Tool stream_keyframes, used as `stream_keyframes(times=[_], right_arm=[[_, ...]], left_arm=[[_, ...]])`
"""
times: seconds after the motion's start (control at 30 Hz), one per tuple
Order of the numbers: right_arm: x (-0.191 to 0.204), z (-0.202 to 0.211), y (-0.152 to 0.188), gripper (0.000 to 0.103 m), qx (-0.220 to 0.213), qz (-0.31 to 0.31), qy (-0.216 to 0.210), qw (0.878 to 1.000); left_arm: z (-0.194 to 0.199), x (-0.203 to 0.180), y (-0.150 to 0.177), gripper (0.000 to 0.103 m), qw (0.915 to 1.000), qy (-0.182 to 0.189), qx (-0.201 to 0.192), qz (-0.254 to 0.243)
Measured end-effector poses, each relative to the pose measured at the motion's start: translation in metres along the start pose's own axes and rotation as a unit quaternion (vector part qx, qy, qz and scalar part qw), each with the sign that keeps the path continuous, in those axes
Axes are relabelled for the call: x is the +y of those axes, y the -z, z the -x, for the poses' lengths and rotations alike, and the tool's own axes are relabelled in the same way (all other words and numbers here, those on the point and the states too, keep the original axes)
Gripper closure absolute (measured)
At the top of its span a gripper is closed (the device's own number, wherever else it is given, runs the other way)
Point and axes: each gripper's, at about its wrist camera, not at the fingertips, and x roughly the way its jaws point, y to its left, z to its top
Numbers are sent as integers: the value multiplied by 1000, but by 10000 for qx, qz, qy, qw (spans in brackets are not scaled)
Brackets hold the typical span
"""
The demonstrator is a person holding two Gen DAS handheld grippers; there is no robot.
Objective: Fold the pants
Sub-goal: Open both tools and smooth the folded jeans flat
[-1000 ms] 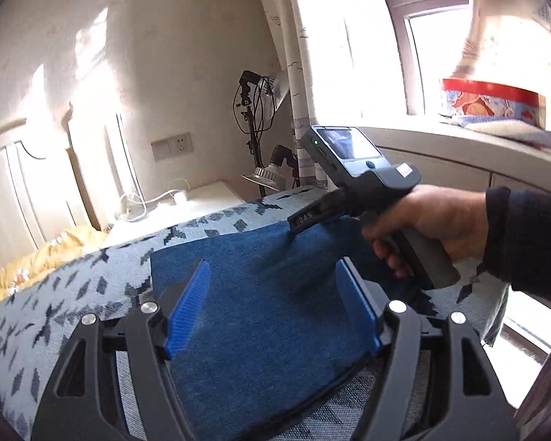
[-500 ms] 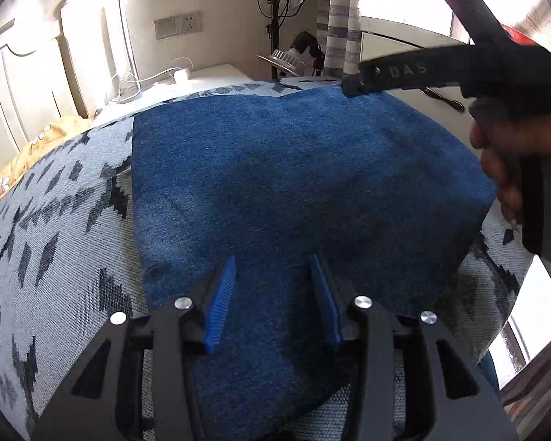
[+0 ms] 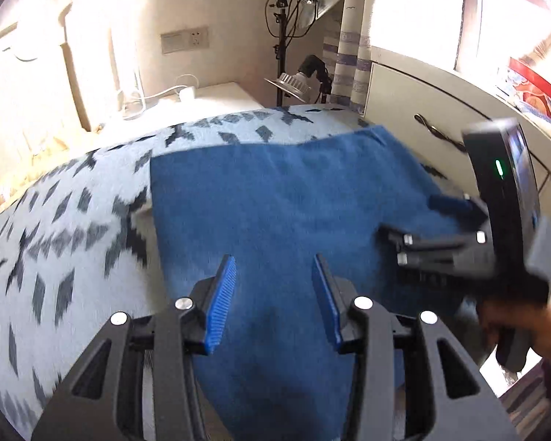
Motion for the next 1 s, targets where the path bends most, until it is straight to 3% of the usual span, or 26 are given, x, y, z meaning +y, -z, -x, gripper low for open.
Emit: stream_keyframes(times=[0.07, 0.17, 0.27, 0.37, 0.47, 0.57, 0.63, 0.73, 0.93, 1.0], right_arm=[[-3, -1, 0, 19, 19, -75, -65, 9999], [-2, -2, -1, 19, 74, -43, -70, 9999], [-4, -2, -1, 19, 108, -70, -135, 9998], [-4, -2, 0, 18, 112, -88, -147, 9998], [-3, -2, 0, 18, 120, -86, -156, 9998], [-4, -3, -1, 18, 122, -62, -183, 9997], [-5, -3, -1, 18, 111, -78, -212, 9997], [-6, -3, -1, 18, 114, -108, -224, 9996], [-5, -3, -1, 18, 118, -124, -220, 9996], [-5, -3, 0, 18, 112, -139, -215, 9996]], left_arm=[[-25, 1, -18, 46, 9988, 176, 442, -146], [-73, 0, -23, 46, 9925, -30, 1093, -546], [-64, -4, -37, 50, 9938, -186, 855, -689], [-53, -13, -55, 50, 9965, -2, 501, -673], [-77, -23, -67, 51, 9943, 416, 721, -672], [-113, -23, -67, 52, 9896, 247, 1204, -751], [-108, -22, -75, 53, 9924, 273, 1041, -604], [-94, -35, -91, 53, 9935, 565, 602, -786], [-148, -40, -105, 52, 9895, 727, 954, -807], [-158, -35, -112, 41, 9894, 751, 1001, -731]])
